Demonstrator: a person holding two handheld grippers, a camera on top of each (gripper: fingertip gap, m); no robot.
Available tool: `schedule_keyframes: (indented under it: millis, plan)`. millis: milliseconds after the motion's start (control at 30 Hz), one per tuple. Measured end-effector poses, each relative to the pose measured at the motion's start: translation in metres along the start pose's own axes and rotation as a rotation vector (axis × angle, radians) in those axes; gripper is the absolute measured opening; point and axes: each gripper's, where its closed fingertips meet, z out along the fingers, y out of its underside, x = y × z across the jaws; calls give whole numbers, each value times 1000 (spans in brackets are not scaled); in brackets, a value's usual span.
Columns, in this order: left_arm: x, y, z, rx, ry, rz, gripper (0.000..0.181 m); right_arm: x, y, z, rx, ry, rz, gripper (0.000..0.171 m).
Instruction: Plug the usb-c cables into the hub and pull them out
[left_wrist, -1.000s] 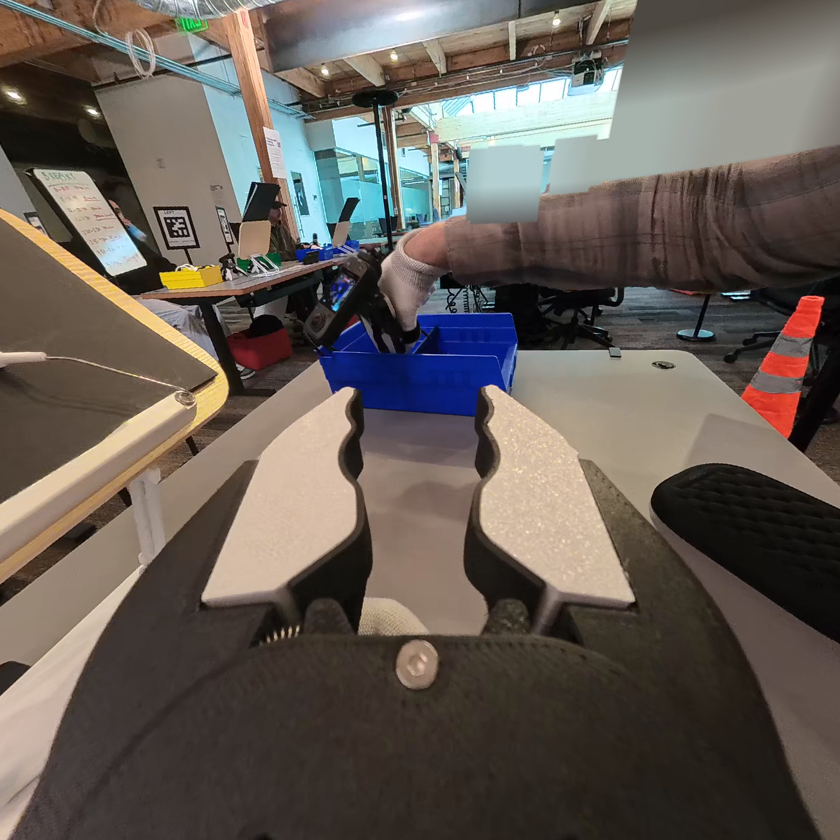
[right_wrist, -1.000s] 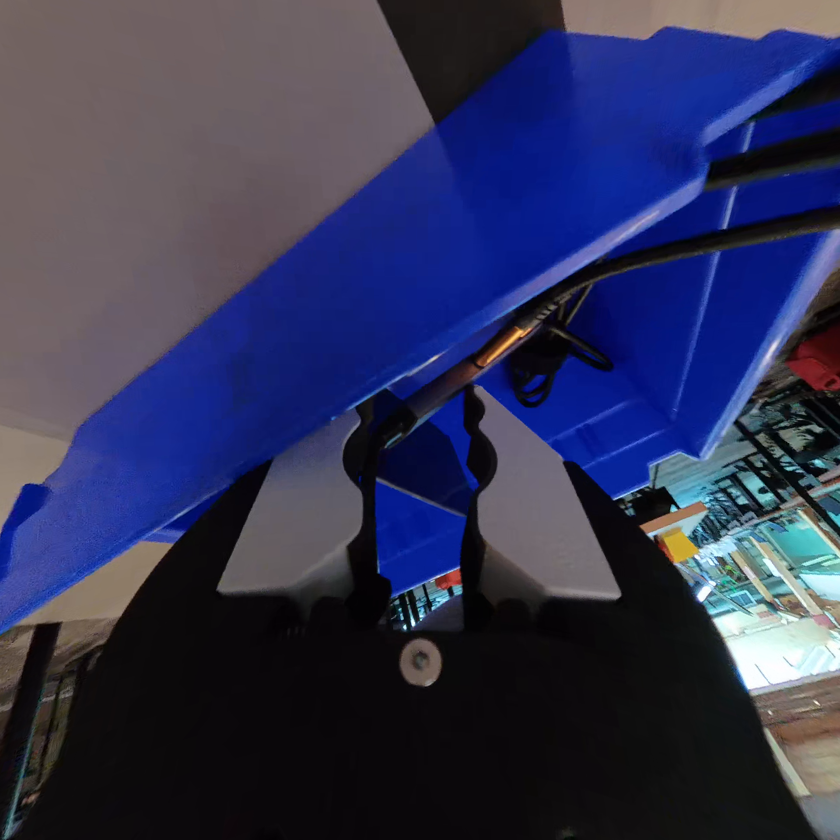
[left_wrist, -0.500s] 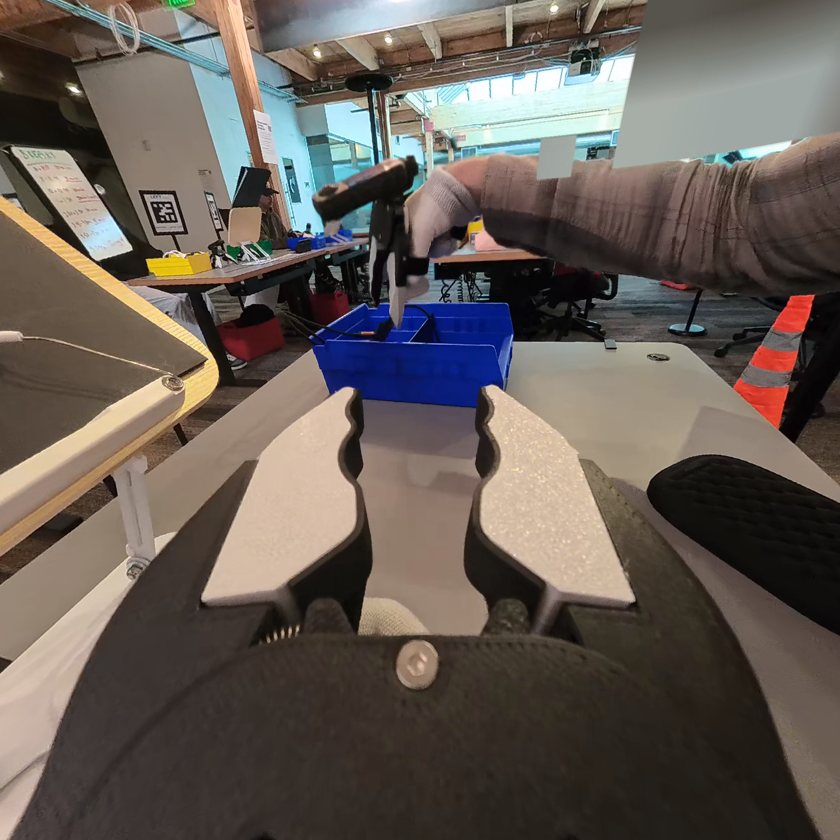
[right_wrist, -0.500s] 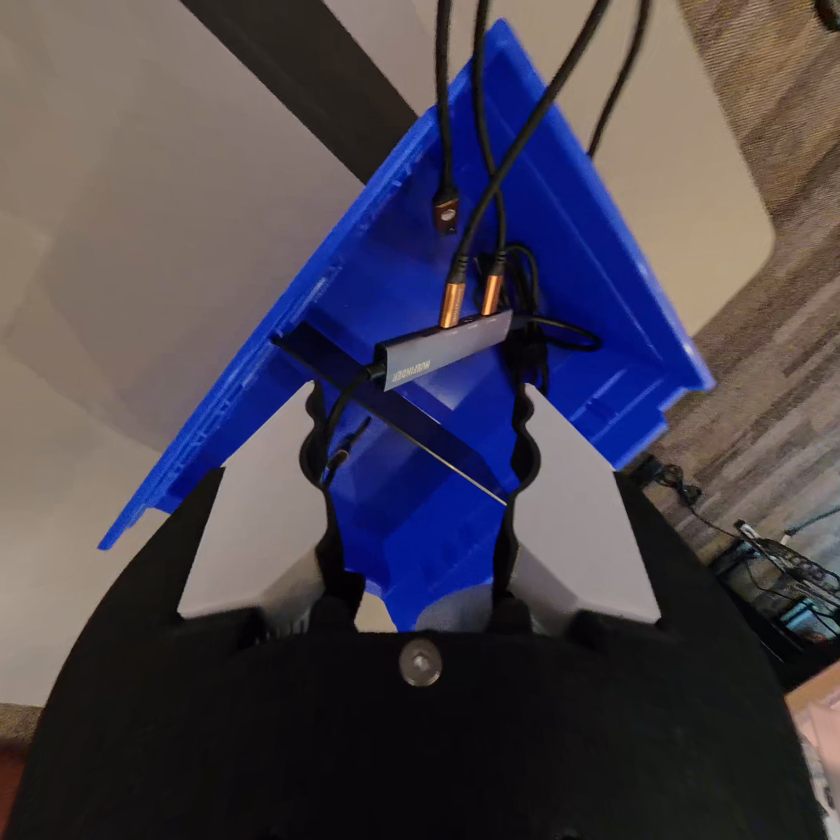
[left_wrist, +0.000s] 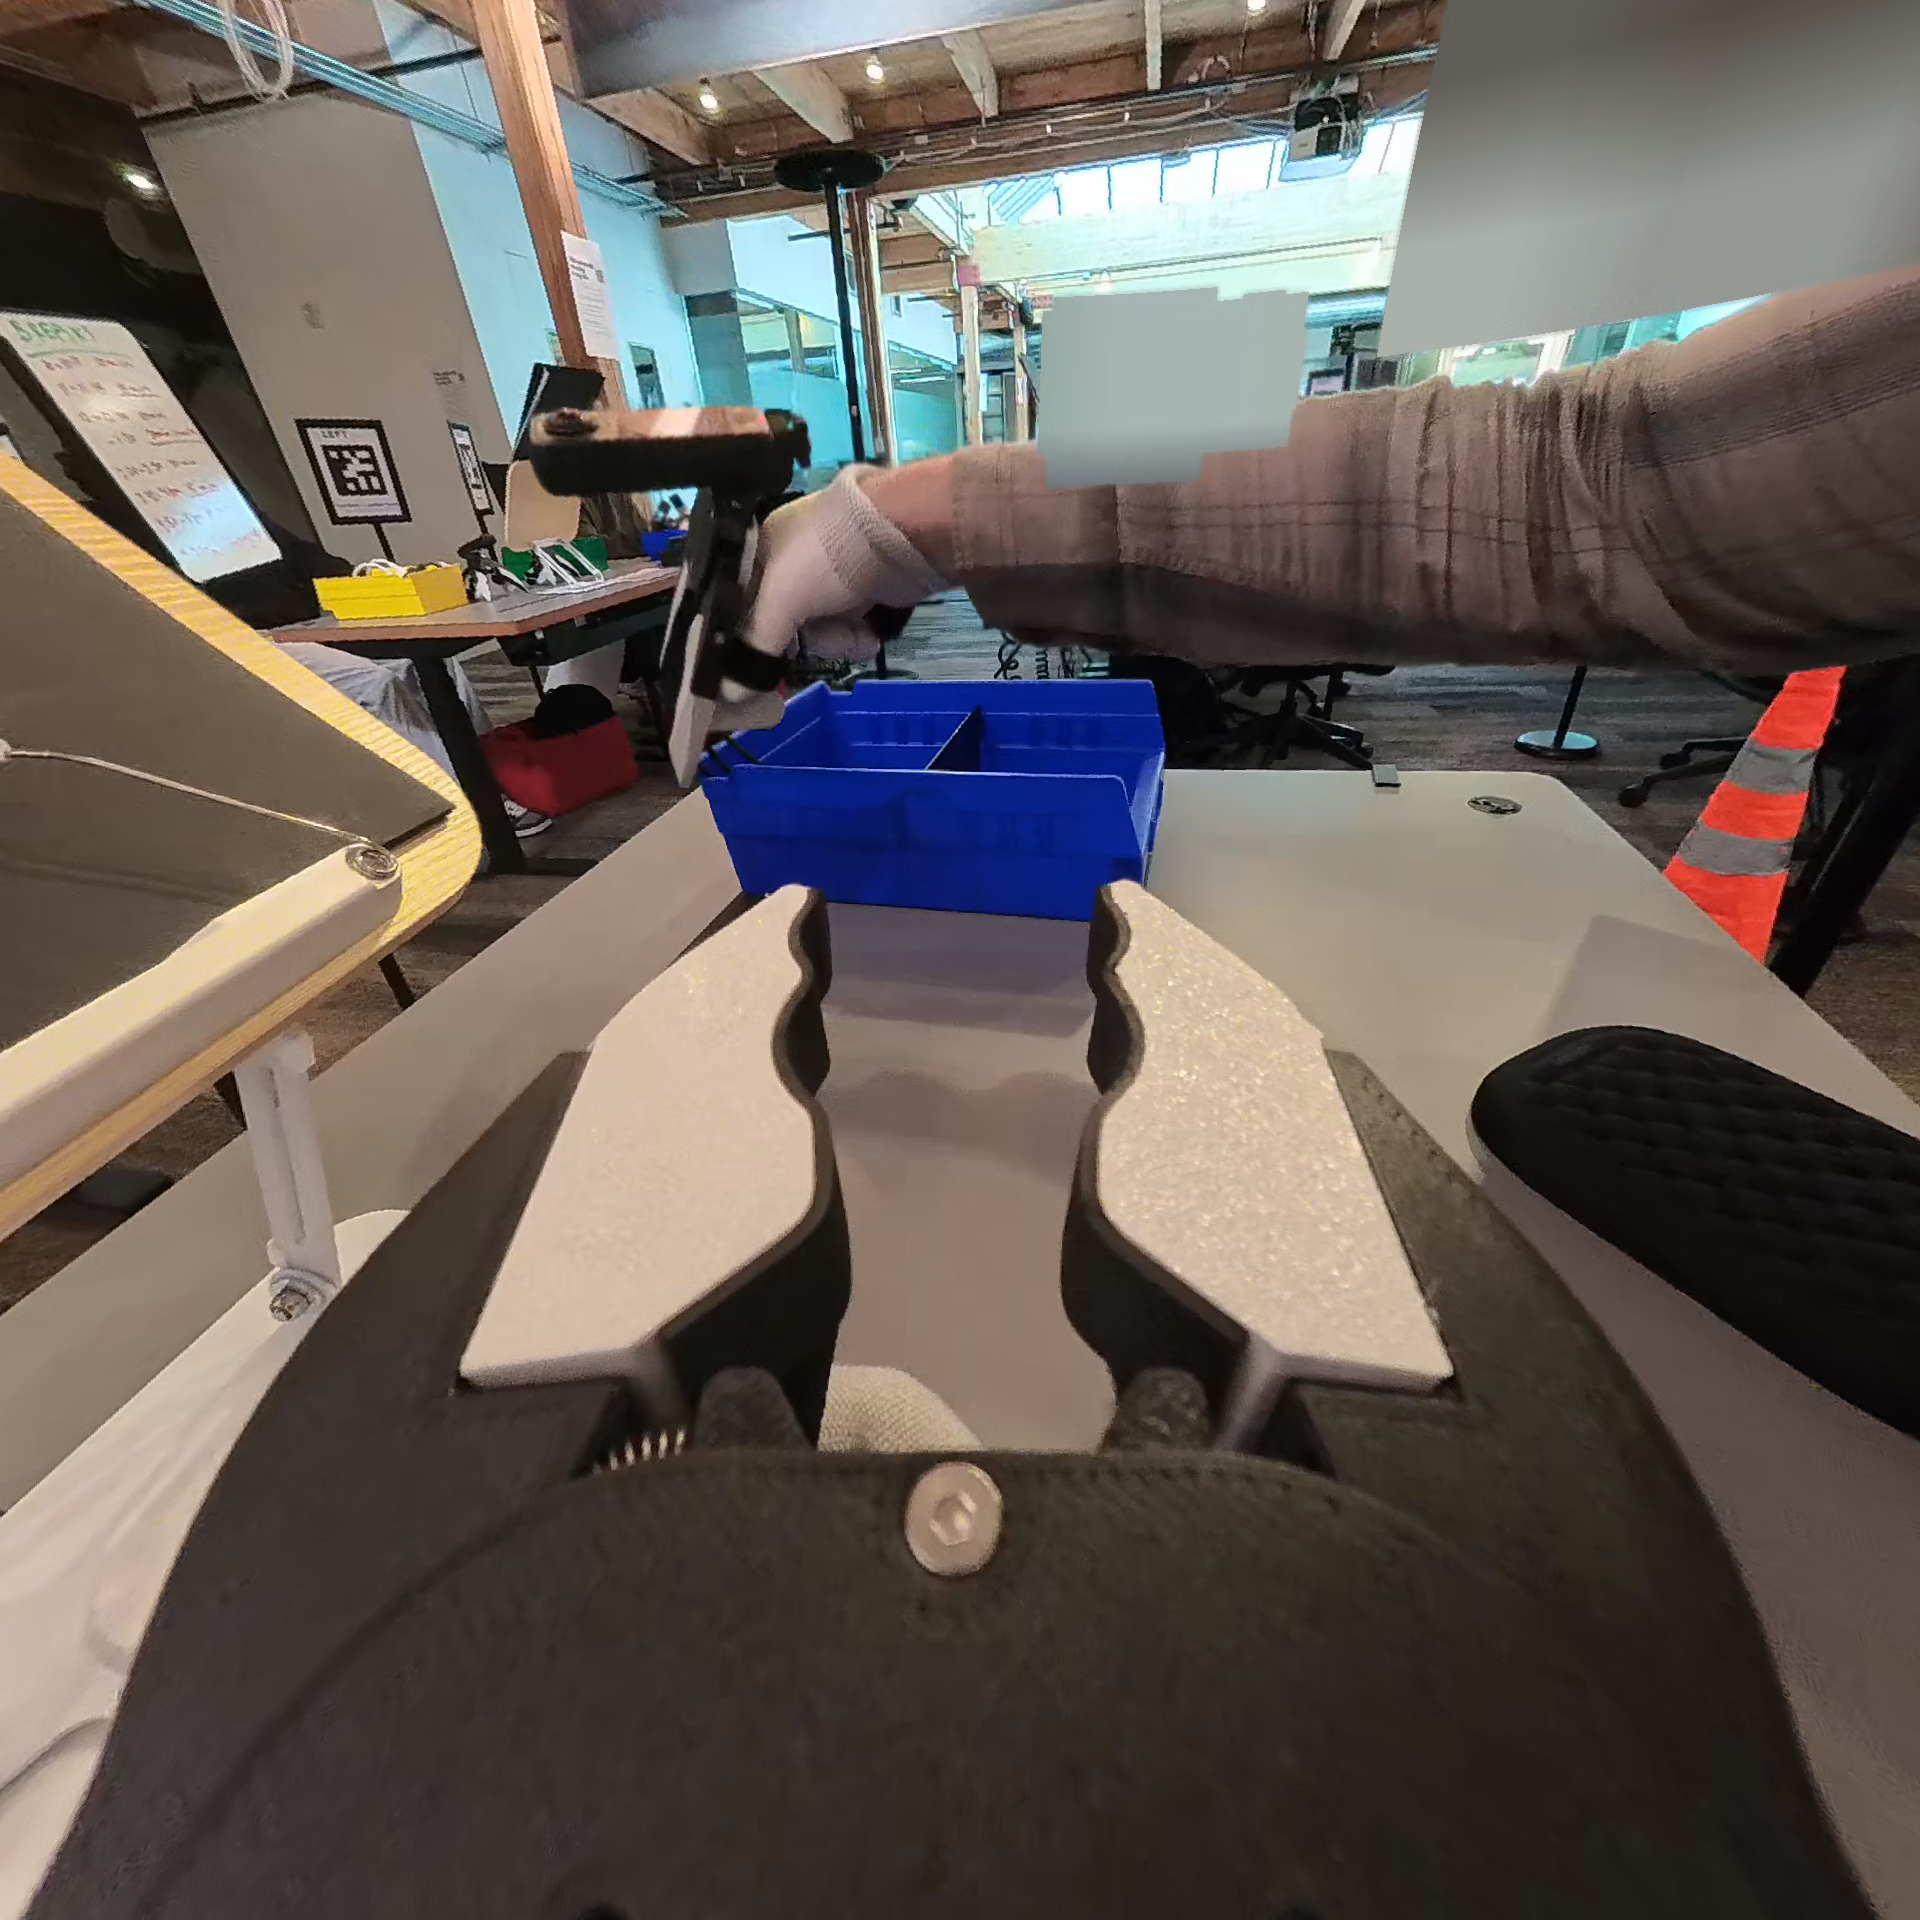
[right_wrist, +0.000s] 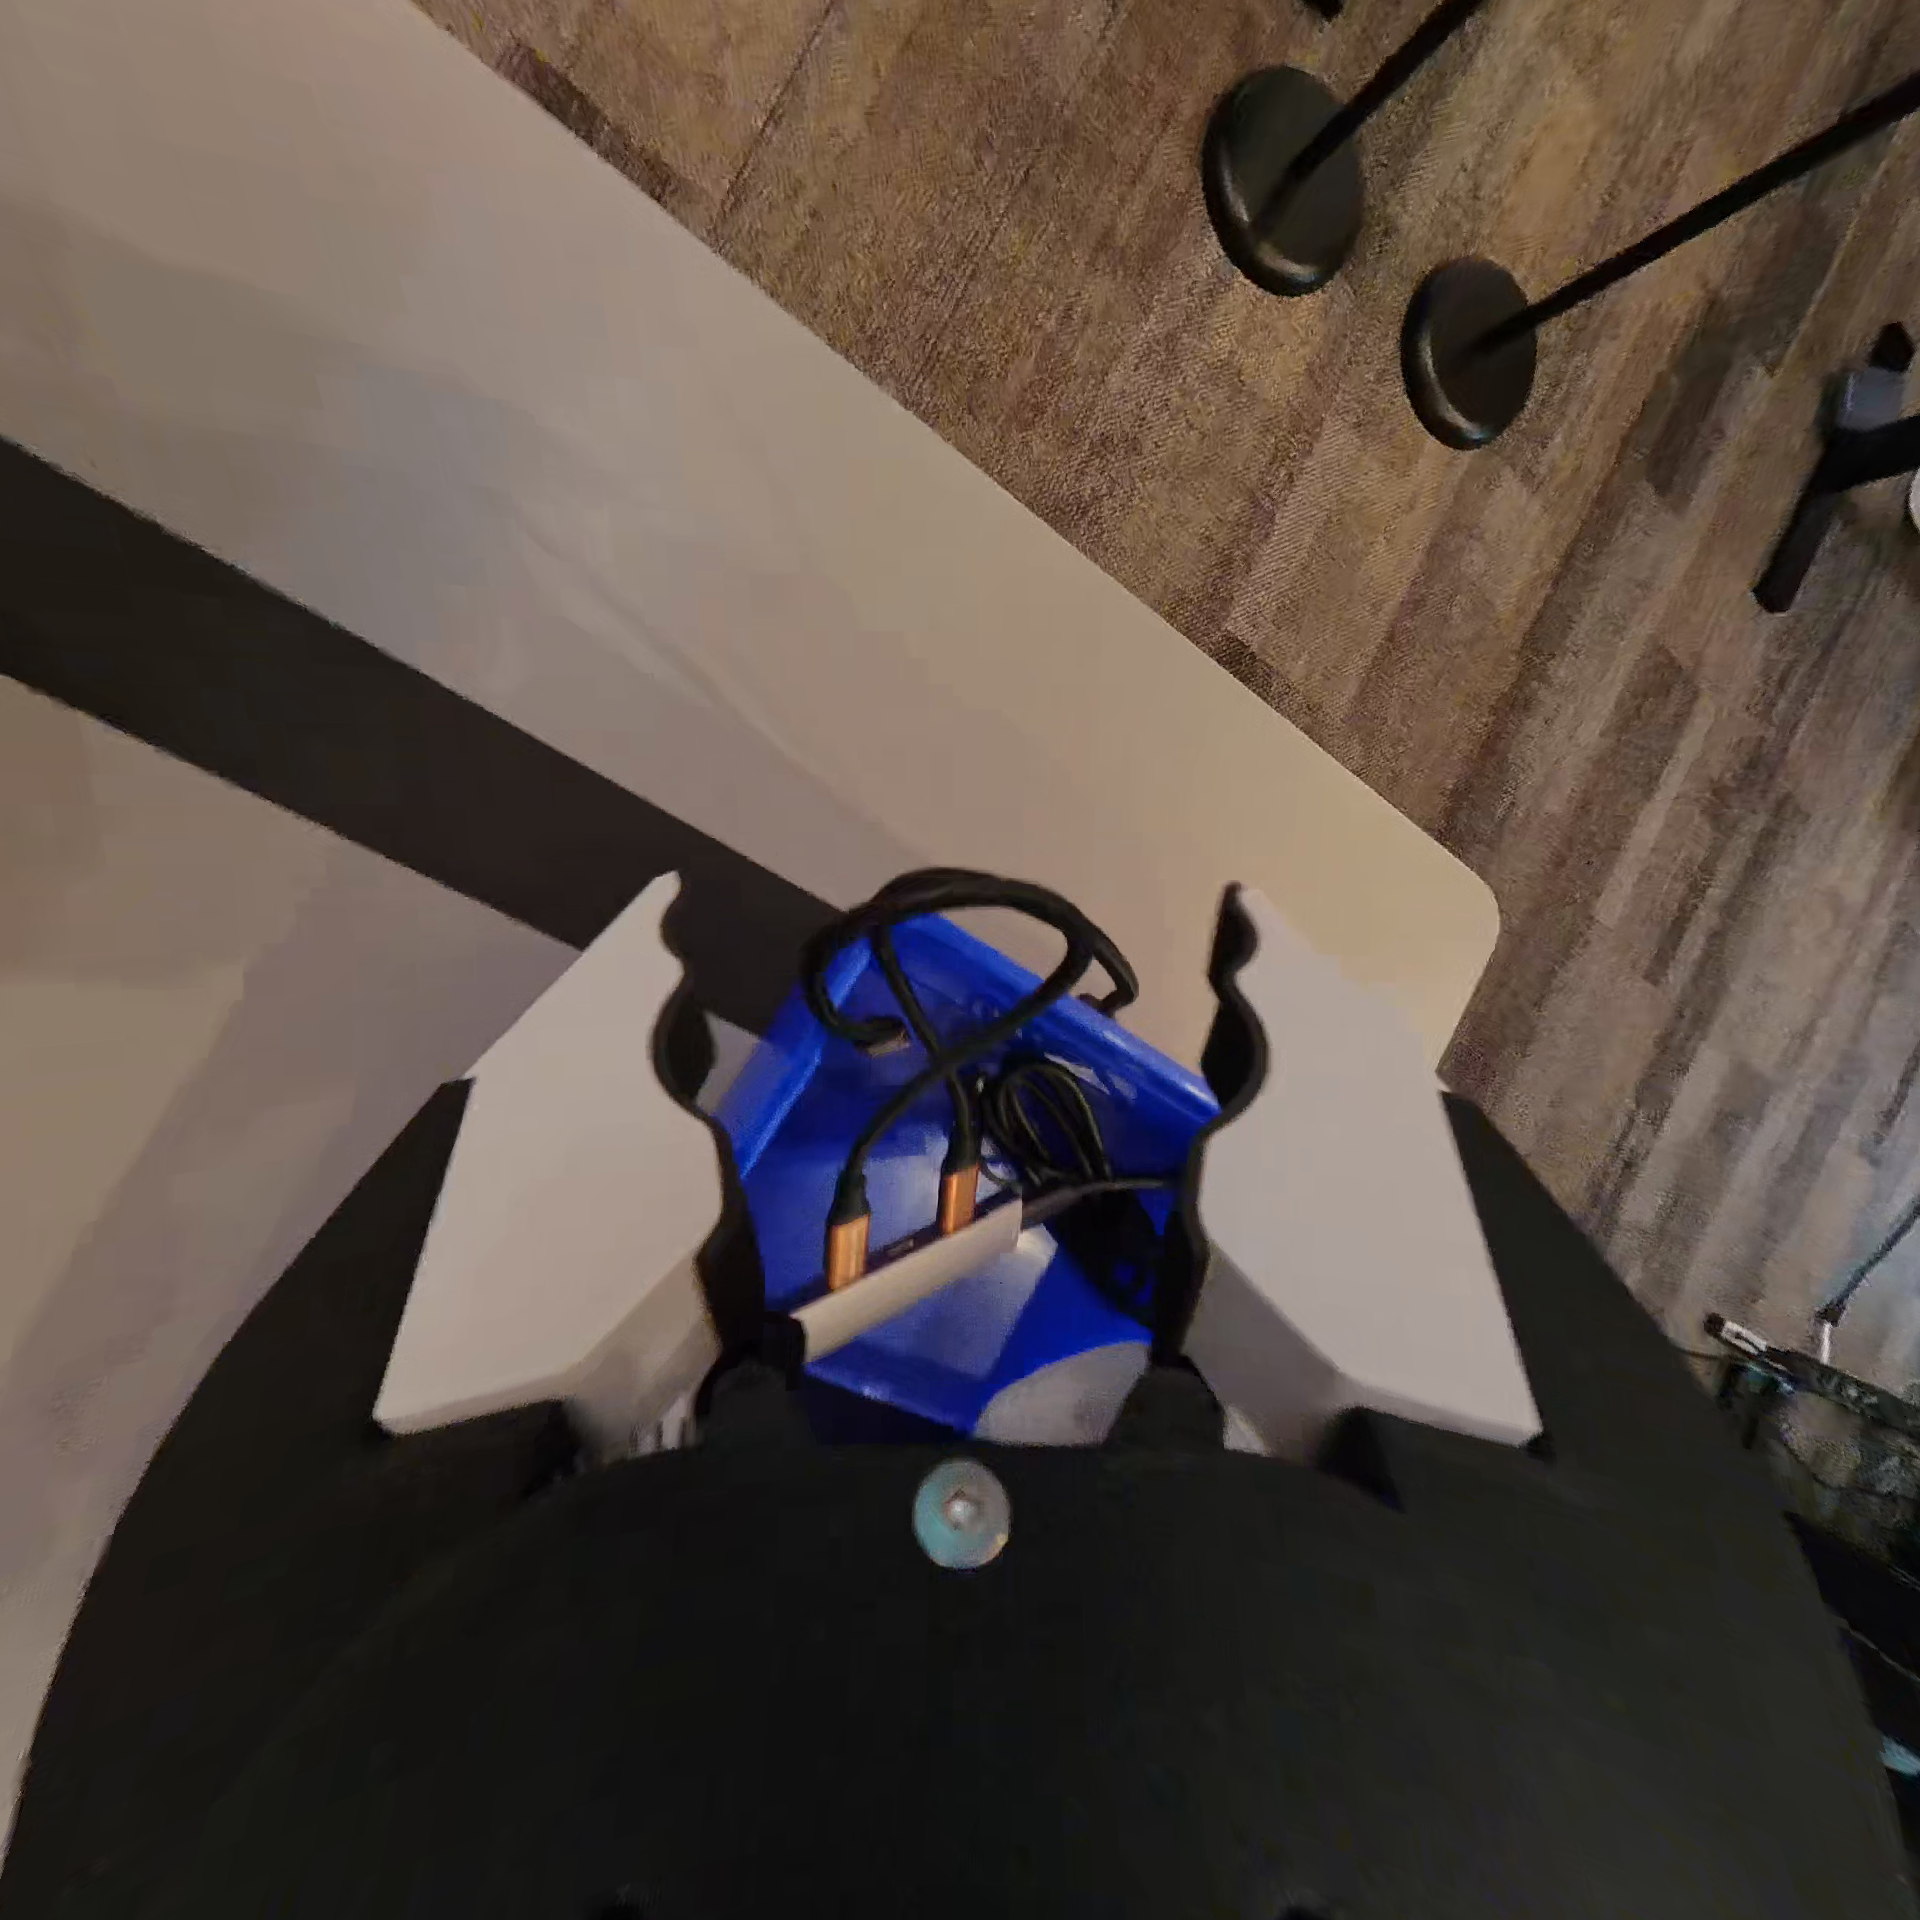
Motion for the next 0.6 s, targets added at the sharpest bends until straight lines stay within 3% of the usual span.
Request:
schedule_keyframes:
  millis: [67,167,433,600]
  plan:
    - [-1,1,-1,-2,-2,2,47,12,3,7,6,78,25,58]
    - [-2,2,-1,0,-1,-6,47,15,4,8,57,106,28,32]
    - [1,7,3,-12,5,-7,47,41,6,-57,398,132,252,11]
    - [3,7,5,-9,12,-12,47,62,42,-108,607,179,435,8]
